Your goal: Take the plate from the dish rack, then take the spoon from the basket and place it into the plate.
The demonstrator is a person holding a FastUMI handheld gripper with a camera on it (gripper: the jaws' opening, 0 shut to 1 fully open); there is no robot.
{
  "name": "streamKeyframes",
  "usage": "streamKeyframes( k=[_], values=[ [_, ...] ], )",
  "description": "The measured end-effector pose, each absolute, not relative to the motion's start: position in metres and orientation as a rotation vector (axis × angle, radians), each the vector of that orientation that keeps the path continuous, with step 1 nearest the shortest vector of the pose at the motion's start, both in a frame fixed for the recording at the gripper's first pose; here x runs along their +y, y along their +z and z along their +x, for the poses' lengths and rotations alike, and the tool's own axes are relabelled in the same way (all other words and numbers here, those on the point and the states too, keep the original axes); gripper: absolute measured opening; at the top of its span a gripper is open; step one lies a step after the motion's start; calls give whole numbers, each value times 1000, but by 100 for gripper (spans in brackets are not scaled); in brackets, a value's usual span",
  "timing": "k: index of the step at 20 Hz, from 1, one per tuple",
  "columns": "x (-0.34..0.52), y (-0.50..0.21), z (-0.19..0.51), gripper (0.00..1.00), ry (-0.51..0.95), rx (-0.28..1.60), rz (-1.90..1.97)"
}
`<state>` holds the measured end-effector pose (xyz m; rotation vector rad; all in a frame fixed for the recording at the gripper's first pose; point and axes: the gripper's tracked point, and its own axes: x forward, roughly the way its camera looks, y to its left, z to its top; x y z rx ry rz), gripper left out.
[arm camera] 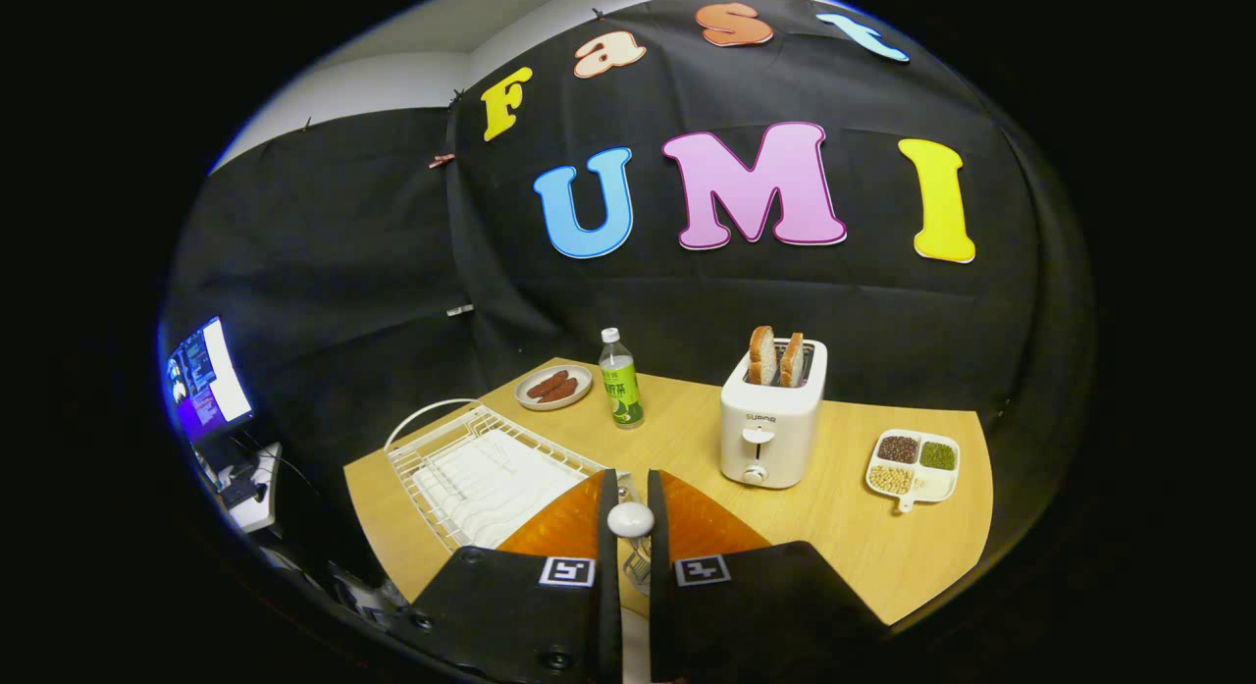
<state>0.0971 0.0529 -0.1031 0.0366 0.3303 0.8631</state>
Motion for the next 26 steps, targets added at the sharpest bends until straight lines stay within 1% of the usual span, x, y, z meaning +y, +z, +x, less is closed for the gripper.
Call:
streamKeyframes(
  k=[3,6,8,10,16,23,26],
  values=[
    [52,-104,79,15,911,342,10],
    [54,-103,53,15,970,315,-47],
    [54,-118,43,15,991,303,-123],
    [58,-141,35,15,1003,335,-156],
    [48,-191,28,15,964,453,-158],
    [53,-220,17,18,972,496,-218],
    [56,-219,14,18,976,494,-222]
  ],
)
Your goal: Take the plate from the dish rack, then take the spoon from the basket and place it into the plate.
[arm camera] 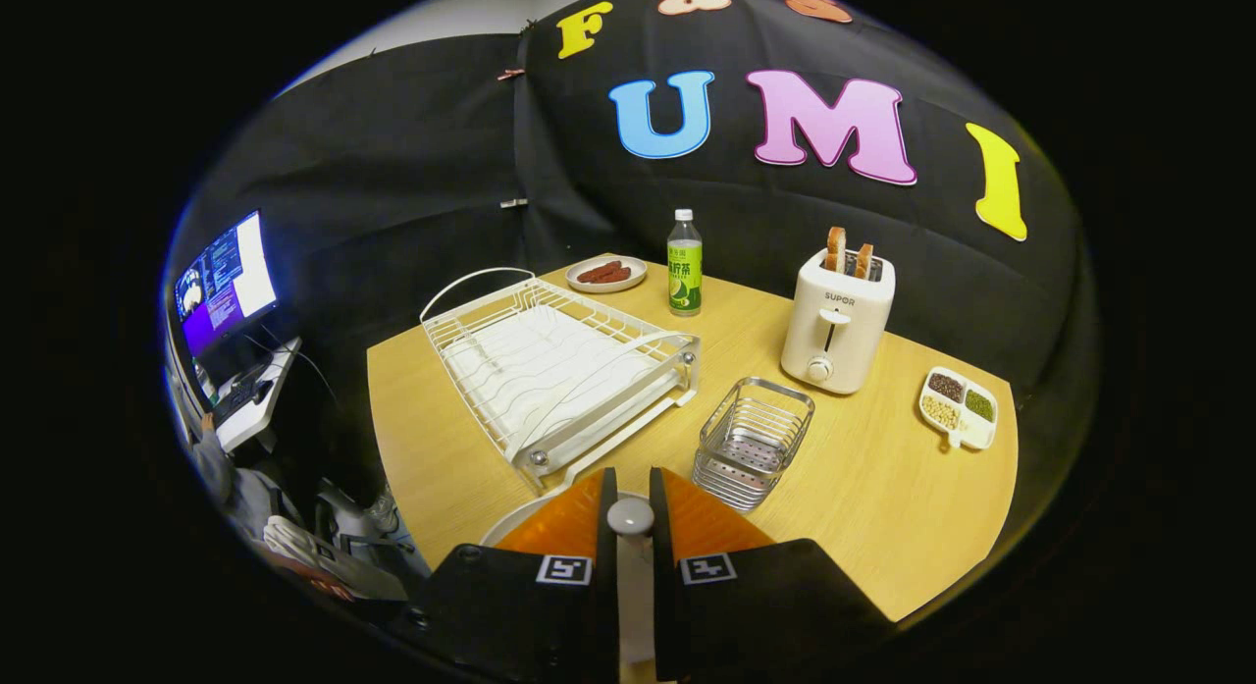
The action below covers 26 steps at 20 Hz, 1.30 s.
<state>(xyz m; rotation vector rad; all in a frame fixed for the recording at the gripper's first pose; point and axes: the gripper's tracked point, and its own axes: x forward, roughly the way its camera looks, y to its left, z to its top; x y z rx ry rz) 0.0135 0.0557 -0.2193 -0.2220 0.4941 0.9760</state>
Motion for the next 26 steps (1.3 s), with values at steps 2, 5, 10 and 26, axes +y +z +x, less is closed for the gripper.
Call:
streamKeyframes(
  k=[2,5,10,26],
  values=[
    [57,-222,10,19,980,514,-212],
    [58,-225,5,22,979,564,-184],
    [72,-207,-10,87,1014,625,-60],
    [62,-57,48,98,810,325,89]
  ],
)
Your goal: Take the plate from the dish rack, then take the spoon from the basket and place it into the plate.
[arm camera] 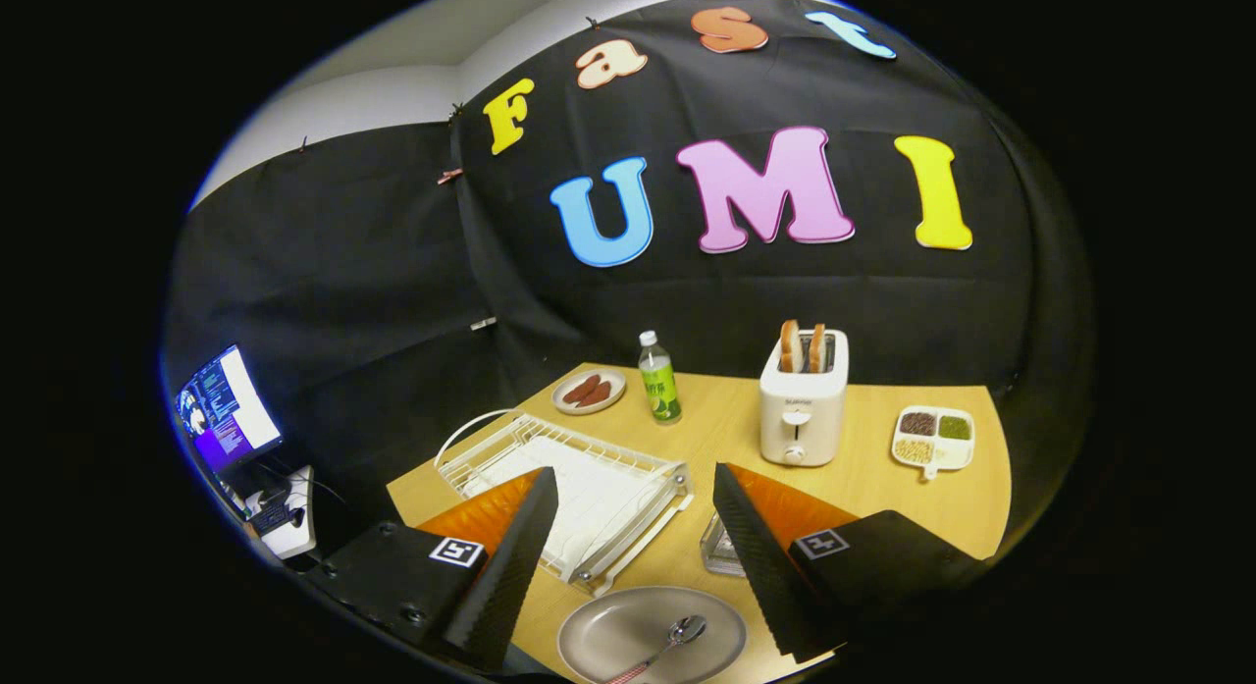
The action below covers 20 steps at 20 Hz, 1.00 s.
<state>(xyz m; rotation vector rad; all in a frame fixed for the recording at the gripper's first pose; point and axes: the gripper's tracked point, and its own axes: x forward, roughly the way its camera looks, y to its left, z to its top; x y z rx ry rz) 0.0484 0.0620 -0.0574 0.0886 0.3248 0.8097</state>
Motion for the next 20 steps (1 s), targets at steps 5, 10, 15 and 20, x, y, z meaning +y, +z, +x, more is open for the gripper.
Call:
streamKeyframes(
  k=[5,10,15,20],
  values=[
    [32,2,56,98,616,215,137],
    [-13,27,35,98,388,160,143],
    [-46,28,6,98,208,145,161],
    [-51,26,-20,98,120,132,153]
  ],
)
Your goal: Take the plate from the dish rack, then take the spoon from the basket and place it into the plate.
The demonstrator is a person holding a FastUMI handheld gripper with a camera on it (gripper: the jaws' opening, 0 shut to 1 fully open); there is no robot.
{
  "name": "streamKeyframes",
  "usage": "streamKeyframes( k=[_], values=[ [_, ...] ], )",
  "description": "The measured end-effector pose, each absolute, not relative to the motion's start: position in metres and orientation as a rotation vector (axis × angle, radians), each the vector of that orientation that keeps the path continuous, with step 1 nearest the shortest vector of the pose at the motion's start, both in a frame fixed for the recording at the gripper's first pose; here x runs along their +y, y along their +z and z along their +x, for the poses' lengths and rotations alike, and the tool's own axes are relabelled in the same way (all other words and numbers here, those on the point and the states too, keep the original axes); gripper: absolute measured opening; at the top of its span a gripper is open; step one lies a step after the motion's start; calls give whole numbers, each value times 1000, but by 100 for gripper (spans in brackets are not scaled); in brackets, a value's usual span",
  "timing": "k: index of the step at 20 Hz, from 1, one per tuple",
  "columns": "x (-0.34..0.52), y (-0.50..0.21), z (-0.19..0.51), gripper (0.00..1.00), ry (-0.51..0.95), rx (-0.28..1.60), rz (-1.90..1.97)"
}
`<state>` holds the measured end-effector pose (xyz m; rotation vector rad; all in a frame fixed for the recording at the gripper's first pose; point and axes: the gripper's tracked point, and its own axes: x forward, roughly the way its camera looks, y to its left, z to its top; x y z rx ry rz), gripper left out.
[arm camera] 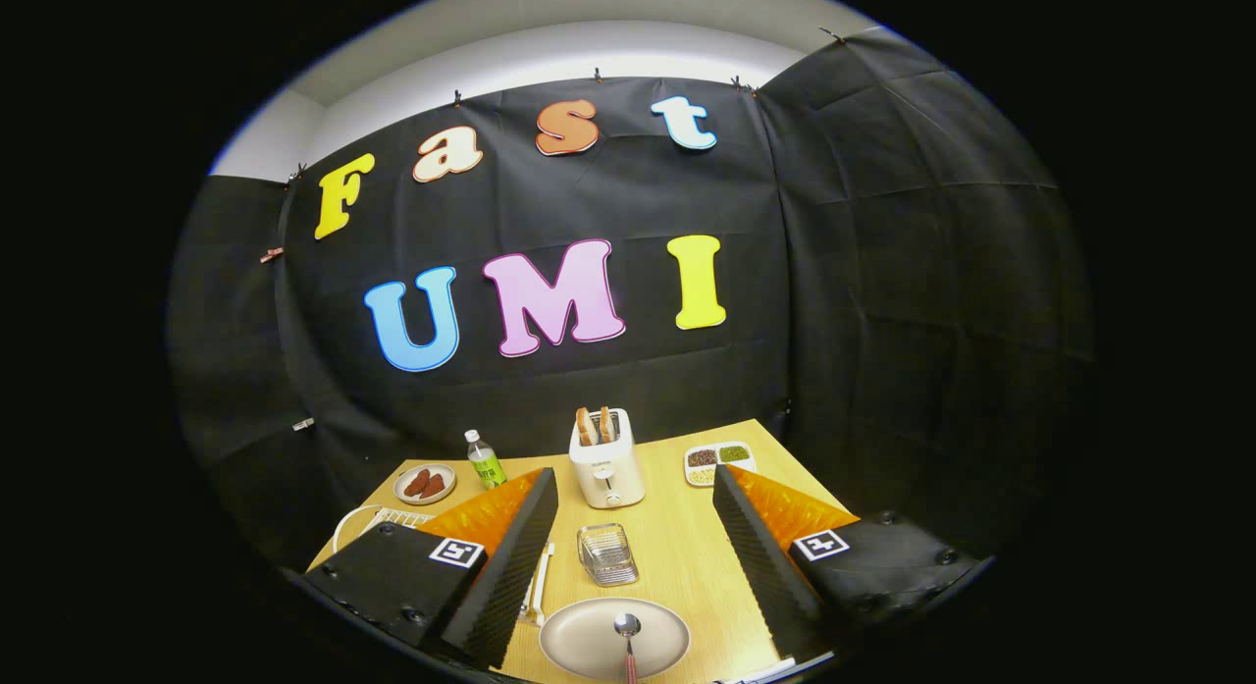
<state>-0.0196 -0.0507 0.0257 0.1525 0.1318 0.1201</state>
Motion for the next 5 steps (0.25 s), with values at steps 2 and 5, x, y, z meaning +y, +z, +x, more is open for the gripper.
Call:
streamKeyframes(
  k=[2,5],
  values=[
    [-50,26,-27,98,102,127,149],
    [-44,26,-34,98,90,132,164]
  ],
)
